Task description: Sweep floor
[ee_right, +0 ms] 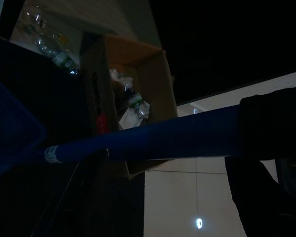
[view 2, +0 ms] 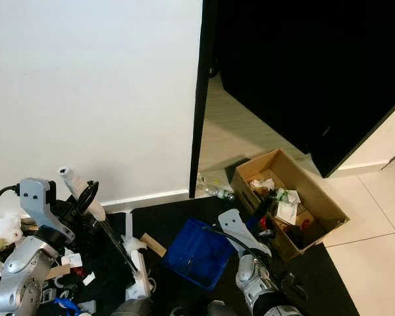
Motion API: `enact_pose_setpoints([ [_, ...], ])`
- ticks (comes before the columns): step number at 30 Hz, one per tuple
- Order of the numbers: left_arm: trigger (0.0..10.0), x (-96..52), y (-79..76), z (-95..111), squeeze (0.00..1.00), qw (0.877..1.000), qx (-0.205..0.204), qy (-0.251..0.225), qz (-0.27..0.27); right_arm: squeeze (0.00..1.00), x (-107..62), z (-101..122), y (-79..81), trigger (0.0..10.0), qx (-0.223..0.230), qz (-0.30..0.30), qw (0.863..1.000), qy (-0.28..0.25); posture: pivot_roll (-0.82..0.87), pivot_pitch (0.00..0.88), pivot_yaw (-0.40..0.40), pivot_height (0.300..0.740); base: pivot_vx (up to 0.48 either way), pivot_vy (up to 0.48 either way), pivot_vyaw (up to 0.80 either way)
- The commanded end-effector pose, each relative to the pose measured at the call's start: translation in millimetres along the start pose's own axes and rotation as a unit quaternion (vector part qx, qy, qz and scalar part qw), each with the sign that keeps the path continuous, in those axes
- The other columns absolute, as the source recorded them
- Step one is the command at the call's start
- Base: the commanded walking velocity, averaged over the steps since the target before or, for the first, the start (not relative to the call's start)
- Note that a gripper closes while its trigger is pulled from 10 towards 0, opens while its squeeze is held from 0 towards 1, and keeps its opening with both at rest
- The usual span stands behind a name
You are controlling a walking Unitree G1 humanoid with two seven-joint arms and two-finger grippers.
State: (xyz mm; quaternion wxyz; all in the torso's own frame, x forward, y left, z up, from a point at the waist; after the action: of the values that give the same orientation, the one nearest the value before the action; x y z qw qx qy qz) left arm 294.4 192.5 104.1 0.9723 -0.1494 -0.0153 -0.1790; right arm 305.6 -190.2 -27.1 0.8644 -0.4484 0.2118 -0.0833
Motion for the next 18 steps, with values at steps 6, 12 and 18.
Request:
enact_pose_setpoints([
  [6, 10.0, 0.8, 0.7, 5.2, 0.0, 1.0, 0.002, -0.008, -0.006, 0.0, -3.3, -7.3, 5.5, 10.0, -0.003, 0.009, 1.0, 0.016, 0.22, 0.135, 0.019, 0.74, 0.0, 0.0, 0.0],
  [12, 10.0, 1.3, -1.3, 4.2, 0.0, 1.0, 0.0, -0.009, -0.008, 0.0, -3.3, -7.1, 5.6, 10.0, -0.003, 0.009, 1.0, 0.016, 0.22, 0.139, 0.012, 0.74, 0.0, 0.0, 0.0],
  [18, 10.0, 0.4, -2.3, 2.9, 0.0, 1.0, -0.001, -0.008, -0.007, 0.0, -3.1, -7.3, 5.3, 10.0, -0.003, 0.009, 1.0, 0.016, 0.22, 0.139, 0.007, 0.74, 0.0, 0.0, 0.0],
])
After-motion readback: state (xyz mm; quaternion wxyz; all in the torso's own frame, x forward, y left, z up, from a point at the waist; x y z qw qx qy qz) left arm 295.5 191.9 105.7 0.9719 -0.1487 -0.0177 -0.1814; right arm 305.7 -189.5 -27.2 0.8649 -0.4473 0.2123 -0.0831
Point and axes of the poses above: a point about 5 cm out from each wrist's last joint towards the gripper, its own x axis pointing out of the wrist towards the gripper, its own z axis along the axis of the wrist's last joint, y = z × x, the point moved 4 cm from there along x, pointing out of the wrist towards the gripper, and after that the axes turned 10 degrees about -x, right-handed, at the moved point
